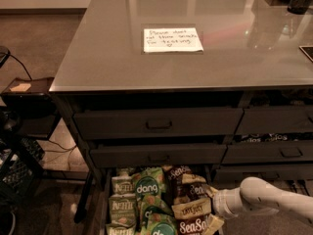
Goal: Pick brown chip bag from bottom drawer and place on counter
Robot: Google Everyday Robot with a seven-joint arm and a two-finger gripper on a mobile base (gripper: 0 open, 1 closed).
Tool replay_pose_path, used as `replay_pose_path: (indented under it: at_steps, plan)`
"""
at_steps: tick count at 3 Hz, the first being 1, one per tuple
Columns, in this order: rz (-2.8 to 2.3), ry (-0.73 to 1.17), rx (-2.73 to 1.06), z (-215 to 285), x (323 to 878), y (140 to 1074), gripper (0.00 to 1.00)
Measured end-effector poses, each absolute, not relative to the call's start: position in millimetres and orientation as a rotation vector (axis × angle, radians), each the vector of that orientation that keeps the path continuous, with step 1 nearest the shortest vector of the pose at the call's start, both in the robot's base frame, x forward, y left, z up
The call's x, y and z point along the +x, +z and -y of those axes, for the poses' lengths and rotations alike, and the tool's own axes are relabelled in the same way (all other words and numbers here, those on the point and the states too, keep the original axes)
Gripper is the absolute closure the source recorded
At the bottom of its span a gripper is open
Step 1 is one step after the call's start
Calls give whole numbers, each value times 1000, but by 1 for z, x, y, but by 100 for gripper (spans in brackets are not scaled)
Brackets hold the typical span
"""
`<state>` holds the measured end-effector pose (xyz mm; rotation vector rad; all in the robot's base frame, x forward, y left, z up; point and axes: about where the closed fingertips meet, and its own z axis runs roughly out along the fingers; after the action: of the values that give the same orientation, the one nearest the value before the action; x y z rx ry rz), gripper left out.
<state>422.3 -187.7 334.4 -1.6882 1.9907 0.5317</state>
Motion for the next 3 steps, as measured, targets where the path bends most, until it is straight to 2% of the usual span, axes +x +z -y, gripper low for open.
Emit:
replay_pose_path:
  at_steps: [3]
  plan:
    - [-1948, 608, -1751, 183, 427, 266, 0]
